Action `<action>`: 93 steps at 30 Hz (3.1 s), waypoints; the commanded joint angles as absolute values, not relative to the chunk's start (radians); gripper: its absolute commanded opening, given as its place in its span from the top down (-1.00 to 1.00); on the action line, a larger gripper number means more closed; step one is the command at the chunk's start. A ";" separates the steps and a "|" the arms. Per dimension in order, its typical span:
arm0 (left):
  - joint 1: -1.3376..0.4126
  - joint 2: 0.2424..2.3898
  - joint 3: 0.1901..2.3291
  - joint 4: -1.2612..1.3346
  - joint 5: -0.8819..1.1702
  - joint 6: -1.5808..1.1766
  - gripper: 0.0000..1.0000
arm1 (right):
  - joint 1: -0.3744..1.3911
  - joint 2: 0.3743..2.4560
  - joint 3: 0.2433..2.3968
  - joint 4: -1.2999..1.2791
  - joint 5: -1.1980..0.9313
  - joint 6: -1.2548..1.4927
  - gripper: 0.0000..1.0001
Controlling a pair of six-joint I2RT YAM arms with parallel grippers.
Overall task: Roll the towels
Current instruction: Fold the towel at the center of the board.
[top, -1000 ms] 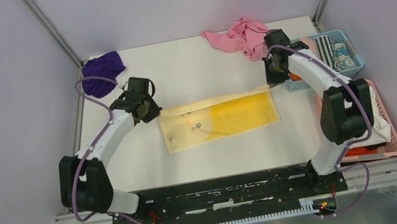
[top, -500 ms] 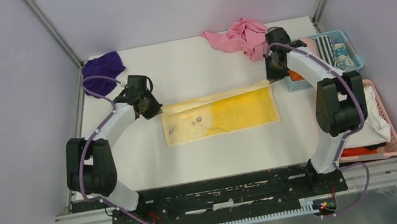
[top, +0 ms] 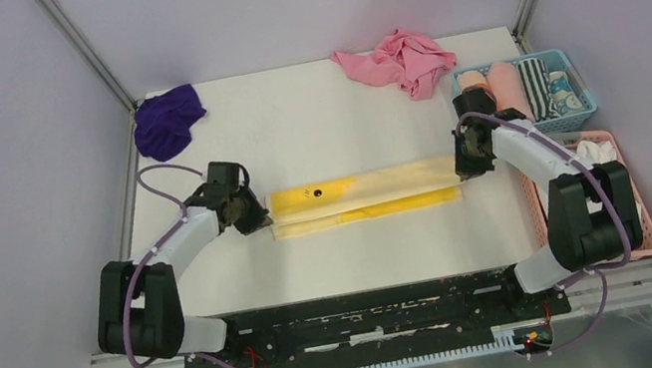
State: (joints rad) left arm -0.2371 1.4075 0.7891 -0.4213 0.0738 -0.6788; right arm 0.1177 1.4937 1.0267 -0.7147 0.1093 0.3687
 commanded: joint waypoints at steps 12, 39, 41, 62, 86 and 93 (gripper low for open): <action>-0.236 1.431 0.682 -0.339 0.120 -0.720 0.92 | 0.112 1.567 0.913 -0.618 0.154 0.433 0.70; -0.415 1.546 0.833 -0.375 -0.018 -0.702 0.24 | 0.116 1.597 0.983 -0.513 -0.105 0.357 0.11; -0.402 1.546 0.782 -0.373 -0.041 -0.698 0.26 | 0.115 1.608 0.979 -0.532 -0.075 0.354 0.09; -0.393 1.443 0.709 -0.401 -0.088 -0.687 0.16 | 0.133 1.666 1.011 -0.626 -0.034 0.323 -0.04; -0.519 1.316 0.688 -0.307 0.047 -0.815 0.04 | 0.163 1.551 1.094 -0.796 0.423 0.350 0.99; -0.486 1.174 0.681 -0.305 0.036 -0.843 -0.16 | 0.314 1.522 1.235 -0.891 0.220 0.295 0.99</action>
State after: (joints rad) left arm -0.5148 1.2446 0.6792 -0.3412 0.0280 -0.7883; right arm 0.2111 1.5524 1.1301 -0.8291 0.3149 0.3264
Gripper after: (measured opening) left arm 0.563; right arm 0.023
